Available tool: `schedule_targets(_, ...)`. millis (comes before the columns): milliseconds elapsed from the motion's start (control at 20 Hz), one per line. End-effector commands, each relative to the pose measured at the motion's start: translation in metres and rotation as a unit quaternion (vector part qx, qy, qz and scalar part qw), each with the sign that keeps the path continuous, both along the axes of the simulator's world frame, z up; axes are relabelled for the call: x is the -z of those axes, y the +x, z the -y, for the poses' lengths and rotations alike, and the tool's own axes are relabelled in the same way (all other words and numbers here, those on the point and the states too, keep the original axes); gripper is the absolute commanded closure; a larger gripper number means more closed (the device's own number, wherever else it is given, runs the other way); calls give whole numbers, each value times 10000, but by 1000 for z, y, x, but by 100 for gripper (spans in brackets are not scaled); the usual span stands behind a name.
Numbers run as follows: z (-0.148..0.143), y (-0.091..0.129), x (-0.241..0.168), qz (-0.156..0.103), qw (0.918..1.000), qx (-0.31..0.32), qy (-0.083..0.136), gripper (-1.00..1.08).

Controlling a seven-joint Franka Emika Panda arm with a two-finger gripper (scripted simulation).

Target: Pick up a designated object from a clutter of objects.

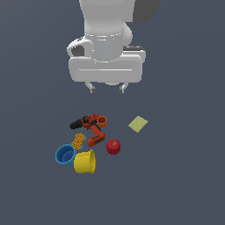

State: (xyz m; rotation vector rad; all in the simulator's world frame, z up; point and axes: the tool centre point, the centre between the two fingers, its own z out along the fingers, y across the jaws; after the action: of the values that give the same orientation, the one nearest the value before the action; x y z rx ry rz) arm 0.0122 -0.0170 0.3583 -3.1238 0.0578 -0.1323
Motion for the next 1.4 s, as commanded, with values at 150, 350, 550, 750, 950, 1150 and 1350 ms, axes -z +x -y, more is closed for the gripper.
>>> schedule_targets(150,0,1,0,16,10000,31,11,-92)
schedule_targets(350,-2,4,-3,84,9998,155,57,-92)
schedule_targets(550,-2,5,-6,132,9996,220,88,-92)
schedule_targets(750,-3,5,-5,127,9996,218,85,-92)
schedule_targets(950,-6,6,1,114,9995,282,84,-92)
schedule_targets(1150,-12,7,13,91,9991,411,83,-92)
schedule_targets(1350,-22,8,31,56,9981,602,80,-92)
